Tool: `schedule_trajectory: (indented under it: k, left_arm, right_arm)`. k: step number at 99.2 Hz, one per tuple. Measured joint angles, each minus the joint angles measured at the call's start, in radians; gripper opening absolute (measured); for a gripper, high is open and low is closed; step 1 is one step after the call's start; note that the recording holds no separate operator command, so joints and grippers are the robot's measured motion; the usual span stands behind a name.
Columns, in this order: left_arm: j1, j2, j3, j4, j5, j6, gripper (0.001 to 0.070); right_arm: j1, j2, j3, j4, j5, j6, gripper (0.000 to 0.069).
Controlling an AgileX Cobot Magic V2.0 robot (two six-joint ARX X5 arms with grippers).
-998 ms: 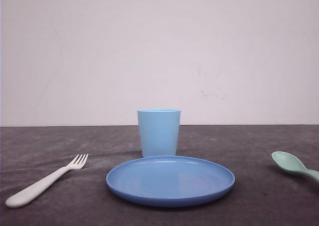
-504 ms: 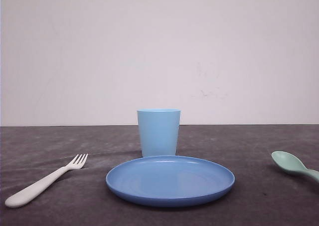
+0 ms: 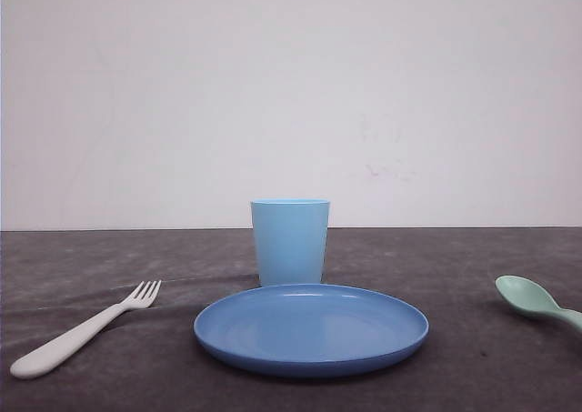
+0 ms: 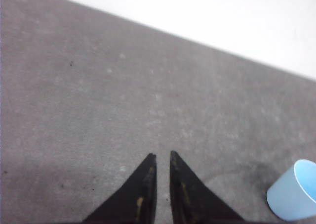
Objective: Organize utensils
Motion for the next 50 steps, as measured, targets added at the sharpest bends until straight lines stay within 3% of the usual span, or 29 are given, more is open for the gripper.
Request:
schedule_trajectory:
  k: [14,35,41,50]
  left_arm:
    - [-0.010,0.111,0.092,-0.038,0.032,0.051,0.0023]
    - [-0.035,0.163,0.093,-0.091,0.034,0.097,0.0048]
    - [-0.042,0.175,0.093,-0.095,0.034,0.100,0.0133]
    - [-0.058,0.192,0.093,-0.101,0.035,0.105,0.0291]
  right_arm:
    - [0.029,0.109,0.120,-0.093,0.000,-0.113,0.0004]
    - [0.079,0.153,0.139,-0.109,-0.005,-0.158,0.0016]
    - [0.089,0.163,0.139,-0.116,-0.005,-0.163,0.0103]
    - [0.099,0.183,0.139,-0.121,-0.007,-0.165,0.0343]
